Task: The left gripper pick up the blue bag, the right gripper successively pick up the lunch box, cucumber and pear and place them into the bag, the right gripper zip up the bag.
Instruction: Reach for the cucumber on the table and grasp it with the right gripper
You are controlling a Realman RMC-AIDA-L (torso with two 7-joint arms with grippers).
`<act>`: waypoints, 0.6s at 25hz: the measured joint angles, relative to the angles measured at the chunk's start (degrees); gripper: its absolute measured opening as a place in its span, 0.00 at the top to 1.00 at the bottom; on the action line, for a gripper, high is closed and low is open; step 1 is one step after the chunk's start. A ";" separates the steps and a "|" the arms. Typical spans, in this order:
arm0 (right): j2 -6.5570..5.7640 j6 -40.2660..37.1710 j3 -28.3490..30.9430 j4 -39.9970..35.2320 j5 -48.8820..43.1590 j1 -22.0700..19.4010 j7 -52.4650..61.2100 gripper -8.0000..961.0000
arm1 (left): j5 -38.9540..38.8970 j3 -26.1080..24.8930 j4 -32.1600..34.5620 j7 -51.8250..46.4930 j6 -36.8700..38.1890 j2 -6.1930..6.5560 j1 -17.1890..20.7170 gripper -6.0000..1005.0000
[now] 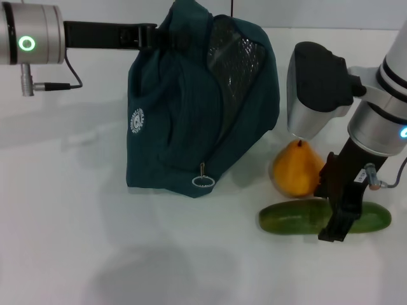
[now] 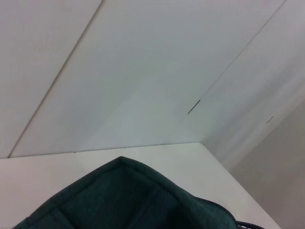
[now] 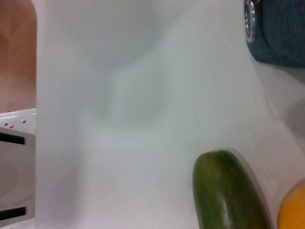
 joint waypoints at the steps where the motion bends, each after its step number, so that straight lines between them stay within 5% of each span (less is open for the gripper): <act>1: 0.00 0.15 -0.24 0.01 0.04 -0.10 0.00 0.28 | -0.01 0.00 0.00 0.06 0.00 -0.04 0.04 0.95; 4: 0.00 0.75 -1.57 0.01 0.32 -0.15 0.19 0.27 | -0.03 0.00 0.00 0.14 0.02 -0.13 0.17 0.95; 9: 0.00 2.23 -4.48 0.02 0.68 -0.26 0.66 0.12 | -0.08 0.00 0.00 0.56 0.24 -0.27 0.37 0.95; 15: 0.00 4.22 -7.06 -0.03 0.25 -0.36 1.32 0.12 | -0.72 0.00 0.00 0.88 0.43 -0.30 1.16 0.95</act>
